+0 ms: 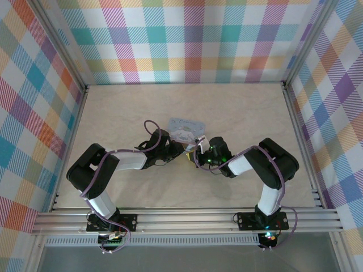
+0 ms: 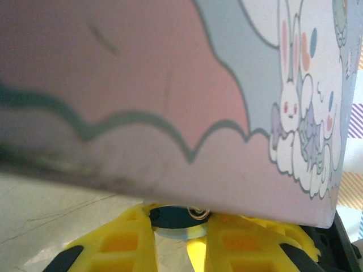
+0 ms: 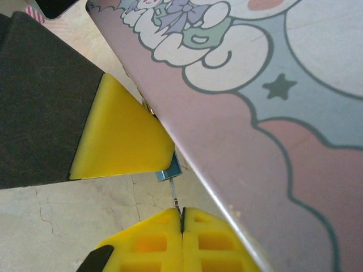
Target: Unlock the padlock with the key
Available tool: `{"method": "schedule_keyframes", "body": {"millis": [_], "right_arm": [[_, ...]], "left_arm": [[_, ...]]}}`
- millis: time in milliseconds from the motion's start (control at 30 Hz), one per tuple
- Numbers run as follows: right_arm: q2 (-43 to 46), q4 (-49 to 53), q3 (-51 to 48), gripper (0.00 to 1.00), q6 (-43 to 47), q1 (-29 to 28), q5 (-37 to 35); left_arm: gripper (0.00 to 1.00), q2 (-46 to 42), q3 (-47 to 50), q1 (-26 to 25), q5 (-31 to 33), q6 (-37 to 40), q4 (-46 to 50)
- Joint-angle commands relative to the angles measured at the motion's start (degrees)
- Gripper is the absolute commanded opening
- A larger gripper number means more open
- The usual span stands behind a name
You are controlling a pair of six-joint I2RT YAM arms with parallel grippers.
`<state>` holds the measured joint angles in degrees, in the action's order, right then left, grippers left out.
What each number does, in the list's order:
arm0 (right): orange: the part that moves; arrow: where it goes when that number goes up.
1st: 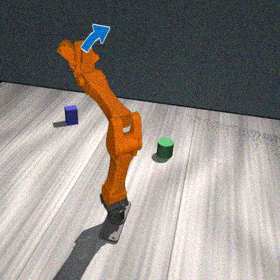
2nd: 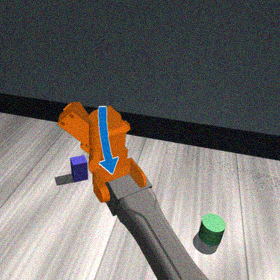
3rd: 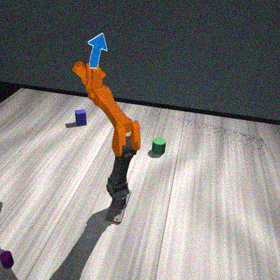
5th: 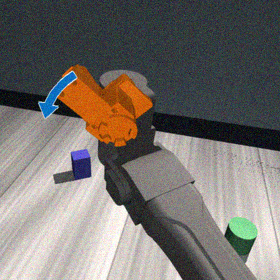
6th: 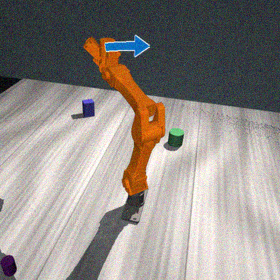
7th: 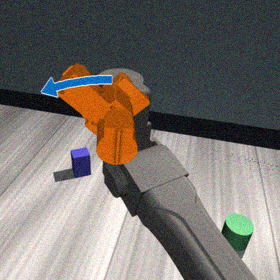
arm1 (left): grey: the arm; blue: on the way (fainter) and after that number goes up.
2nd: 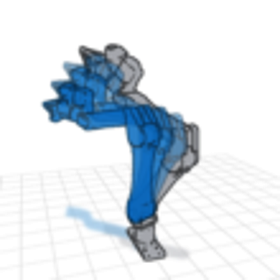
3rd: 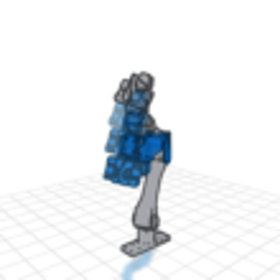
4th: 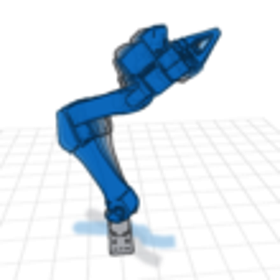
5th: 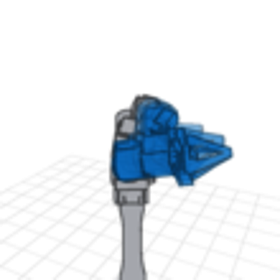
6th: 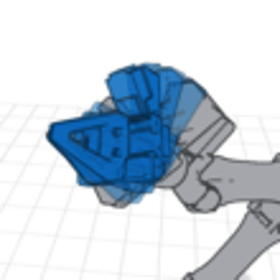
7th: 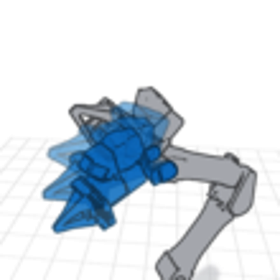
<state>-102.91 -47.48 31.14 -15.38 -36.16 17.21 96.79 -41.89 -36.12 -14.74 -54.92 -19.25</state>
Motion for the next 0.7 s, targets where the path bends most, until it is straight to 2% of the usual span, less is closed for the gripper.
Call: {"method": "schedule_keyframes", "body": {"millis": [0, 433, 667], "right_arm": [[0.43, -7.53, 3.5, 0.0, -0.79, 0.3, 0.63], [-0.97, -12.6, 2.69, 0.0, -0.95, -0.22, -0.2], [0.82, -12.6, 0.64, 0.0, 0.04, -1.82, -4.64]], "left_arm": [[0.2, 0.65, -0.39, -2.07, -5.47, -0.26, 0.85], [0.2, 0.76, -0.86, -2.29, -5.64, -0.45, 0.79], [0.2, 0.94, -1.35, -2.6, -5.61, -0.46, 0.96]]}}
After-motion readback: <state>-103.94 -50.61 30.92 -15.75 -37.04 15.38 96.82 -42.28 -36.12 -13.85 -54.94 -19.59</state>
